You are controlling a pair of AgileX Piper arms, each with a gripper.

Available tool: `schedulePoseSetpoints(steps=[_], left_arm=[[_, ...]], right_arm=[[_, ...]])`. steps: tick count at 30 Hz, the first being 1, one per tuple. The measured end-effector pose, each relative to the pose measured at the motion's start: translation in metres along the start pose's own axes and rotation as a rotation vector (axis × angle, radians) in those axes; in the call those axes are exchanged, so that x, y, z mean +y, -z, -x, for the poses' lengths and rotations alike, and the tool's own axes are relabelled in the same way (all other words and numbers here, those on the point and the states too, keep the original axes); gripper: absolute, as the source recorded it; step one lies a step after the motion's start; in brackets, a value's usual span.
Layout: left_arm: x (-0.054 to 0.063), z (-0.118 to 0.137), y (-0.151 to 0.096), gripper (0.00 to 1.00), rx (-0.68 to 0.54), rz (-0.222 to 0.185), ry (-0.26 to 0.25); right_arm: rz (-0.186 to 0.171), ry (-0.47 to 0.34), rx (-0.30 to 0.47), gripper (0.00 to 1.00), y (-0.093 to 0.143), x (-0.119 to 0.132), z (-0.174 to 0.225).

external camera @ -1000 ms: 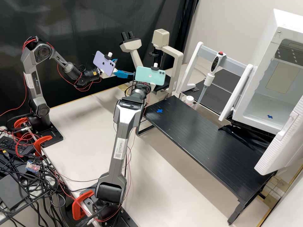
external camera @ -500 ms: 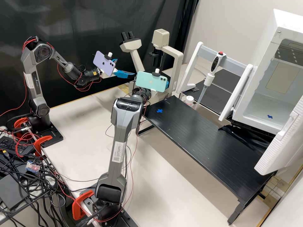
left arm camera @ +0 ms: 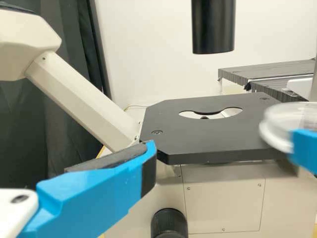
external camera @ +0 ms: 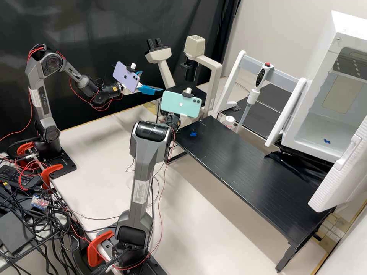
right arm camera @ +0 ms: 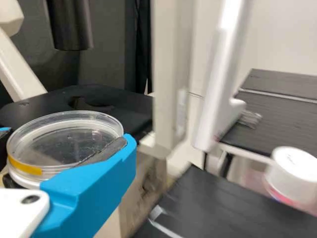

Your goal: Move the petri dish to the bench

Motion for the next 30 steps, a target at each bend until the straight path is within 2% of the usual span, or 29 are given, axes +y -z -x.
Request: schedulePoseSetpoints(steps=[5,8,14,19,25,26,30], left_arm=[[0.000,0.000,0.000,1.00,0.000,0.000,0.000],[0.000,0.000,0.000,1.00,0.000,0.000,0.000],[0.000,0.000,0.000,1.00,0.000,0.000,0.000],[0.000,0.000,0.000,1.00,0.000,0.000,0.000],[0.000,0.000,0.000,1.00,0.000,0.000,0.000],[0.000,0.000,0.000,1.00,0.000,0.000,0.000],[0.000,0.000,0.000,1.00,0.000,0.000,0.000]], right_arm=[[-0.034,-0.052,-0.020,0.00,-0.026,0.009,0.030],[-0.040,-0.065,-0.050,0.00,-0.043,0.011,0.050],[0.001,-0.099,-0.030,0.00,-0.059,0.010,0.082],[0.011,-0.116,-0.018,0.00,-0.065,0.003,0.102],[0.044,-0.135,-0.006,0.00,-0.071,-0.002,0.121],[0.045,-0.136,-0.006,1.00,-0.071,-0.003,0.124],[0.051,-0.144,0.000,1.00,-0.073,-0.005,0.129]])
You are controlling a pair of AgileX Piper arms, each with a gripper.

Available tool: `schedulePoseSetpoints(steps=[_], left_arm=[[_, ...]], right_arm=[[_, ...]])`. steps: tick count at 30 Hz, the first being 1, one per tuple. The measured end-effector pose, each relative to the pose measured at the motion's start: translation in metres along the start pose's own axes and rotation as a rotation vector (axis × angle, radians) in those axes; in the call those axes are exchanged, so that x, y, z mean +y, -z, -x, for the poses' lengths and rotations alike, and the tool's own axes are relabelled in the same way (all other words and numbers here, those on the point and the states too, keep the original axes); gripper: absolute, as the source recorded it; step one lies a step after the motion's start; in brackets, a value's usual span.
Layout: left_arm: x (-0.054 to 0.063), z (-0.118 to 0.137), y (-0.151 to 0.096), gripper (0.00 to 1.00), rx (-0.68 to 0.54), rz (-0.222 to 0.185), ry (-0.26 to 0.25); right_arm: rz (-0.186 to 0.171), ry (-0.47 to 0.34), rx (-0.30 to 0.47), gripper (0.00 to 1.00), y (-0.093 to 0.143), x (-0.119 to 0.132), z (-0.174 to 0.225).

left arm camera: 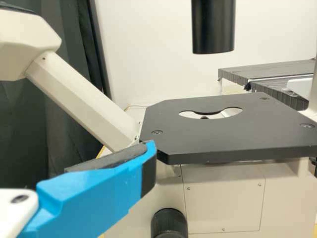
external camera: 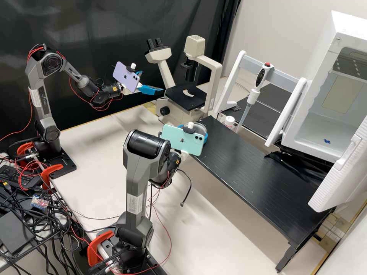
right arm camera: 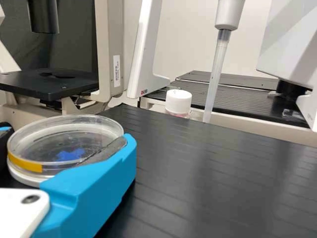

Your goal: Move the petri dish to the bench

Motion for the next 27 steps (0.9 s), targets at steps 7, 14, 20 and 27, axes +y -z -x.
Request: schedulePoseSetpoints(steps=[7,14,20,27], left_arm=[[0.000,0.000,0.000,1.00,0.000,0.000,0.000],[0.000,0.000,0.000,1.00,0.000,0.000,0.000],[0.000,0.000,0.000,1.00,0.000,0.000,0.000],[0.000,0.000,0.000,1.00,0.000,0.000,0.000]], right_arm=[[0.034,-0.008,0.004,1.00,0.000,0.000,0.001],[0.044,-0.025,-0.011,1.00,-0.005,0.005,0.010],[0.022,-0.083,0.017,1.00,-0.004,0.027,0.043],[-0.054,-0.277,0.048,1.00,0.001,0.055,0.091]])
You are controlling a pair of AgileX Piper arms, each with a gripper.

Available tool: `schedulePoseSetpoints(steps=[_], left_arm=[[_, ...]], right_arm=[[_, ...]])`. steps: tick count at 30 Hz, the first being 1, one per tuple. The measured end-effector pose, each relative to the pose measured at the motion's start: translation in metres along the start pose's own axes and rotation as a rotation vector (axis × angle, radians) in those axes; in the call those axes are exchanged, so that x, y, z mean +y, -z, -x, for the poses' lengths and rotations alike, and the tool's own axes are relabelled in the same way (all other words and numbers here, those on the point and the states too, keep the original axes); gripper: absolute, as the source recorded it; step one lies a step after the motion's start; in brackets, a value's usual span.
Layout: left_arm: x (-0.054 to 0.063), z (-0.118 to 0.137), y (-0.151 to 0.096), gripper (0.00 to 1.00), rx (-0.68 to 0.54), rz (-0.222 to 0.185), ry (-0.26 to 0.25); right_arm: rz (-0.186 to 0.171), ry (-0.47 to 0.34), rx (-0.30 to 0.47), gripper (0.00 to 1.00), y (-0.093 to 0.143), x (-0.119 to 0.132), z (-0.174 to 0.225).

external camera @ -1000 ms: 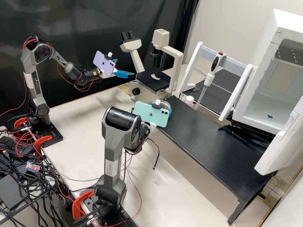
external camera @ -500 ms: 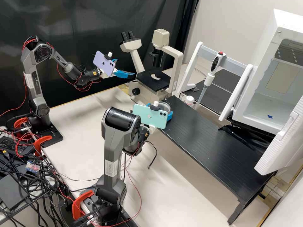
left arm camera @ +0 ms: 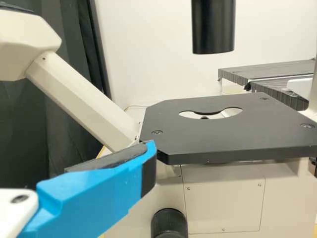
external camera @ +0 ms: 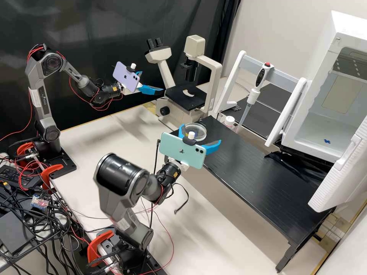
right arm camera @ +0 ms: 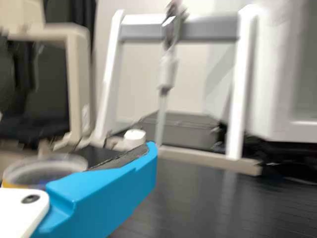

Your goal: Move the petri dish to the bench

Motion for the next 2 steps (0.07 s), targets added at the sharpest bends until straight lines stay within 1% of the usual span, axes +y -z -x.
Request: schedulePoseSetpoints(steps=[2], left_arm=[[0.0000,0.0000,0.0000,1.00,0.000,0.000,0.000]], right_arm=[[-0.028,-0.043,0.001,1.00,-0.0012,0.0075,0.0074]])
